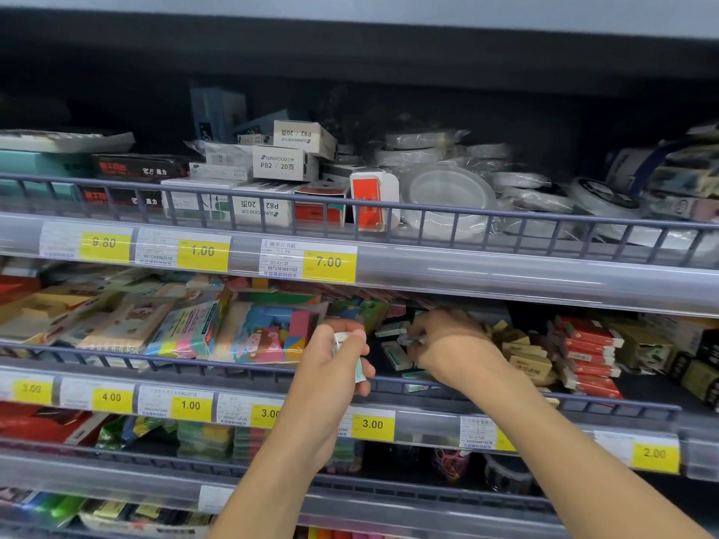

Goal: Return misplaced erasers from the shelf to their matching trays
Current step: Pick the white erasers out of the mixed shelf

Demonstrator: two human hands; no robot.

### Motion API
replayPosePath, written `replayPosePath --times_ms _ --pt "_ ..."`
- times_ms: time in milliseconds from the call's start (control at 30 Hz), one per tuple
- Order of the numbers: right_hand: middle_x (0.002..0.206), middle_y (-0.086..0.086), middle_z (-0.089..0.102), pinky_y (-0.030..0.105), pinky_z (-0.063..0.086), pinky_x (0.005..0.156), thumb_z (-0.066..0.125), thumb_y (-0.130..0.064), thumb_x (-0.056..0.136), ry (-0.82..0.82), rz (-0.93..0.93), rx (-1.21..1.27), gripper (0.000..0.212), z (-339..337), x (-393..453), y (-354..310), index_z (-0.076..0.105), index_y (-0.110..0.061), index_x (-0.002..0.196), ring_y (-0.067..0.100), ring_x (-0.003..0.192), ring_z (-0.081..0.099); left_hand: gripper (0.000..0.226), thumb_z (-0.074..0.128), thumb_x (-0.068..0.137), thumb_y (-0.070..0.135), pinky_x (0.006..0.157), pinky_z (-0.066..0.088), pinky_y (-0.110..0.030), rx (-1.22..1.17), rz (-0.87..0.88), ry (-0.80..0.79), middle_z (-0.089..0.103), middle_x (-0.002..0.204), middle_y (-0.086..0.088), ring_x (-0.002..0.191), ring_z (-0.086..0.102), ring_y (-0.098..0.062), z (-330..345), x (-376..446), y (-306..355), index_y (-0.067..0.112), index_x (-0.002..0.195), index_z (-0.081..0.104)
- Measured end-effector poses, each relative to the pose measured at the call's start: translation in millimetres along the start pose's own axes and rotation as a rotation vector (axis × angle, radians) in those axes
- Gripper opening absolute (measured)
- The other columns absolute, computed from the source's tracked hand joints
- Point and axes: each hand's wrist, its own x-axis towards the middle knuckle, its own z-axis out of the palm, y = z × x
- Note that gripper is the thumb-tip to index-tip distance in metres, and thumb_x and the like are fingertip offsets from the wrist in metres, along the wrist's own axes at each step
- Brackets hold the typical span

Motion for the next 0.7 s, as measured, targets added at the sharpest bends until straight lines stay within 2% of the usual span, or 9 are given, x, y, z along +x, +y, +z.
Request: replayPosePath --times_ms 67,133,167,233,333,467,533,633,700 --pt "0.104 -0.005 0.072 0.020 0.050 0.079 0.063 -0.032 0.086 0.159 -0.029 0.176 0.023 0 -17 7 0.073 -0.030 0.107 0.015 0.089 0.062 0.017 0.061 0.102 0.037 0.072 0.051 -0.033 -0.014 -0.019 -0.001 0.065 0.064 0.009 0.057 0.057 -0.008 0 -3 2 0.021 0.106 0.061" --pt "0.089 -0.019 0.071 0.006 0.044 0.067 0.067 -0.032 0.085 0.319 -0.103 0.441 0.023 1 -40 11 0.074 -0.035 0.106 -0.005 0.076 0.061 0.023 0.066 0.097 0.045 0.081 0.054 -0.039 -0.022 -0.032 0.006 0.067 0.073 0.007 0.060 0.061 -0.006 1 -6 3 0.025 0.108 0.061" --pt "0.081 -0.022 0.070 0.003 0.041 0.061 0.070 -0.030 0.085 0.352 -0.161 0.577 0.021 3 -52 10 0.074 -0.037 0.104 -0.005 0.073 0.062 0.028 0.069 0.094 0.049 0.087 0.056 -0.043 -0.026 -0.031 0.005 0.068 0.082 0.006 0.063 0.063 -0.004 2 -8 3 0.028 0.110 0.061" --pt "0.086 -0.020 0.071 0.008 0.047 0.062 0.073 -0.024 0.088 0.354 -0.306 0.805 0.022 6 -71 3 0.075 -0.038 0.104 0.002 0.078 0.066 0.038 0.073 0.088 0.057 0.094 0.058 -0.046 -0.045 -0.022 -0.023 0.070 0.101 -0.001 0.074 0.069 -0.004 5 -11 5 0.032 0.114 0.061" --pt "0.101 -0.012 0.070 0.023 0.056 0.074 0.073 -0.014 0.089 0.318 -0.455 0.946 0.028 11 -87 -11 0.074 -0.034 0.108 0.015 0.089 0.068 0.041 0.074 0.089 0.051 0.093 0.060 -0.048 -0.106 -0.002 -0.068 0.070 0.117 -0.012 0.104 0.073 -0.023 14 -14 6 0.026 0.117 0.058" --pt "0.108 -0.012 0.067 0.023 0.055 0.076 0.074 -0.013 0.089 0.254 -0.509 0.921 0.028 17 -89 -10 0.073 -0.029 0.111 0.017 0.092 0.066 0.012 0.061 0.103 0.035 0.094 0.059 -0.052 -0.084 0.039 -0.053 0.066 0.115 -0.016 0.107 0.070 -0.031 17 -13 3 0.028 0.113 0.060" --pt "0.108 -0.014 0.069 0.024 0.055 0.078 0.076 -0.020 0.087 0.236 -0.532 0.919 0.024 13 -85 -1 0.074 -0.031 0.109 0.015 0.097 0.067 0.007 0.058 0.105 0.027 0.084 0.062 -0.044 -0.078 0.042 -0.046 0.067 0.107 -0.014 0.097 0.071 -0.026 15 -12 1 0.028 0.110 0.062" --pt "0.100 -0.024 0.070 0.022 0.052 0.079 0.074 -0.030 0.087 0.347 -0.352 0.752 0.019 4 -65 25 0.074 -0.036 0.104 0.003 0.093 0.066 0.012 0.059 0.103 0.014 0.066 0.058 -0.026 -0.113 0.033 -0.054 0.067 0.088 -0.008 0.081 0.071 -0.014 11 -12 -1 0.020 0.113 0.063" --pt "0.112 -0.025 0.067 0.028 0.049 0.091 0.068 -0.038 0.090 0.331 -0.181 0.464 0.026 -4 -46 41 0.068 -0.040 0.116 0.005 0.107 0.062 0.015 0.060 0.103 0.013 0.065 0.057 -0.025 -0.097 0.024 -0.071 0.068 0.076 -0.003 0.076 0.069 -0.015 8 -11 -1 0.021 0.115 0.062"
